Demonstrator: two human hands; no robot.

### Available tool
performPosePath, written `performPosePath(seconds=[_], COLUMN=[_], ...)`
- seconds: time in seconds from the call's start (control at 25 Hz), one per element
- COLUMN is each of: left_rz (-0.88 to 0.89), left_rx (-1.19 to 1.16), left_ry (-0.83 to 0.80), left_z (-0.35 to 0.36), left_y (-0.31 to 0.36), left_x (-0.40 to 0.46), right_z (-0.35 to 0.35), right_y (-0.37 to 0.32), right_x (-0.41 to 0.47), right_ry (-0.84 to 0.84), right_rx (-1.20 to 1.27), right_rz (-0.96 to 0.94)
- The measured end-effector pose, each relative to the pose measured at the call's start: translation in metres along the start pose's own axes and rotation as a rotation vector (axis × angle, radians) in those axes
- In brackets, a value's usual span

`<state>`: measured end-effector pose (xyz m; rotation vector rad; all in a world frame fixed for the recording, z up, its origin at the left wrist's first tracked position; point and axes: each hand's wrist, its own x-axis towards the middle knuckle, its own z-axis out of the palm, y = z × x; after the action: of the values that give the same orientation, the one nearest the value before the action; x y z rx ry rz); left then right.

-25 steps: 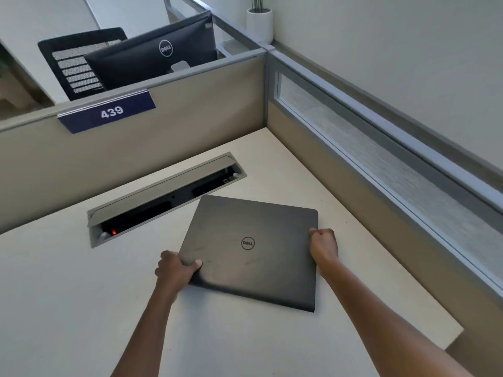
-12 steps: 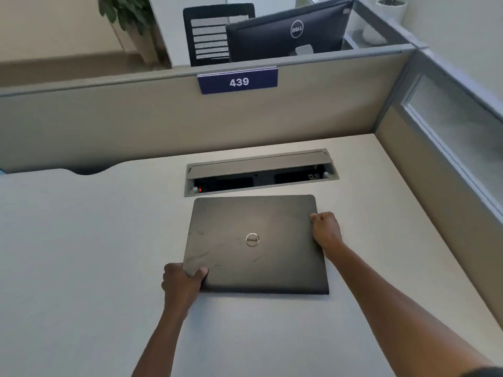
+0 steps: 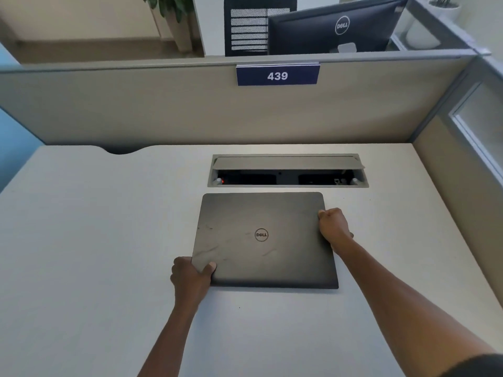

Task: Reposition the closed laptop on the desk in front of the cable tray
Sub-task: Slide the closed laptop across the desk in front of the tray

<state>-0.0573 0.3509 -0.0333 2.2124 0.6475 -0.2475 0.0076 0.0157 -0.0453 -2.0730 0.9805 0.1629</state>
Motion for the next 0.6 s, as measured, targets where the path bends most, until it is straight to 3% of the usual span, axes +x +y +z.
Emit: performPosePath(seconds=[0.6], left_rz=[0.026], left_rx=[0.078], left_ry=[0.122], left_z=[0.006], left_y=[-0.001], left_x=[-0.009], right_z=[0.004], right_y=[0.001], right_x=[-0.010], right_ry=[0.027], right_rx=[-0.229], right_rz=[-0.101])
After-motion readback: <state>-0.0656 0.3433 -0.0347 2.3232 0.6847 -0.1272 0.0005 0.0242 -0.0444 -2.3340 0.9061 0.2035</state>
